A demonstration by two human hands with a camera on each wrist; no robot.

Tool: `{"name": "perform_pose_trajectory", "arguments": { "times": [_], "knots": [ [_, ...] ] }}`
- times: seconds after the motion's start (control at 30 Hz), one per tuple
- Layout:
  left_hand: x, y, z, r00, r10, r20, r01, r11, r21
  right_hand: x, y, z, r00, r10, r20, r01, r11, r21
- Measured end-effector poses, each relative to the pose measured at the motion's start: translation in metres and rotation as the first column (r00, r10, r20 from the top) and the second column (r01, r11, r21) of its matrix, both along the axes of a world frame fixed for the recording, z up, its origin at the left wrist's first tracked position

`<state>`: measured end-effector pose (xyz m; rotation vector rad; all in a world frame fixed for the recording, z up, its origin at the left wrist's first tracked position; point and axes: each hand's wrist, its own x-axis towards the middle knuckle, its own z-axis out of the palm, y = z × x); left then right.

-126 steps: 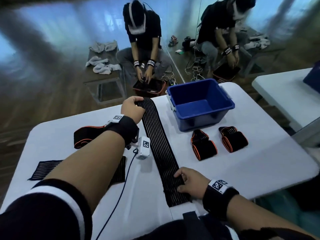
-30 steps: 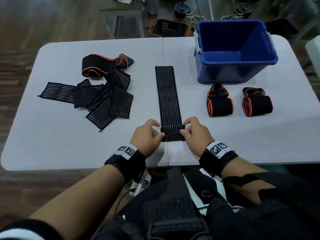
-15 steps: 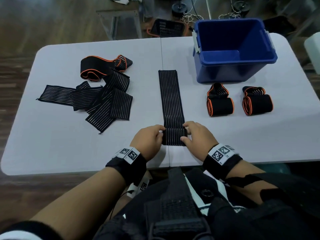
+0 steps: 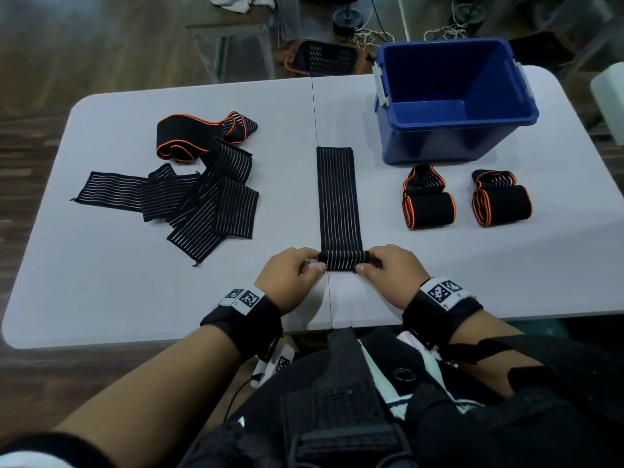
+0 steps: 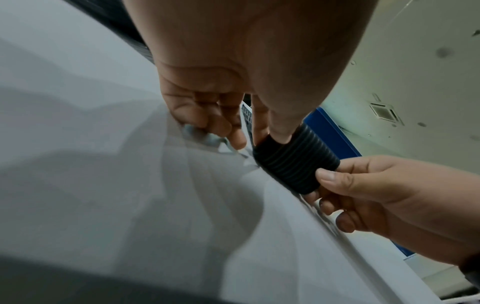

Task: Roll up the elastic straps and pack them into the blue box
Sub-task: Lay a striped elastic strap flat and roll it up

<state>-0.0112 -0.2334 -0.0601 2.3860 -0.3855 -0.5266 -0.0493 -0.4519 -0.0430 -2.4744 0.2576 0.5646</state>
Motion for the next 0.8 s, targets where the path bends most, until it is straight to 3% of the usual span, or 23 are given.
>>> {"name": "perform_pose_trajectory", "arguments": {
  "times": [0.37, 0.5, 0.63, 0.8],
  "knots": [
    [0.003, -0.005, 0.0, 0.995, 0.076, -0.069, -0.072, 0.996, 0.061, 0.0, 0.006, 0.001, 0.981, -0.194, 0.003, 0.194, 0.98, 0.046],
    [-0.002, -0.003, -0.001, 0.981, 0.195, -0.017, -0.195, 0.979, -0.065, -0.004, 0.007, 0.003, 0.994, -0.068, 0.089, 0.065, 0.997, 0.04],
    [-0.003, -0.005, 0.003, 0.989, 0.116, 0.092, -0.113, 0.993, -0.031, -0.005, 0.009, 0.003, 0.989, 0.056, 0.134, -0.05, 0.998, -0.049],
    [-0.008, -0.001, 0.002, 0.999, -0.022, 0.048, 0.019, 0.998, 0.066, -0.005, 0.003, 0.0, 0.991, 0.128, 0.025, -0.126, 0.988, -0.088]
  ]
}}
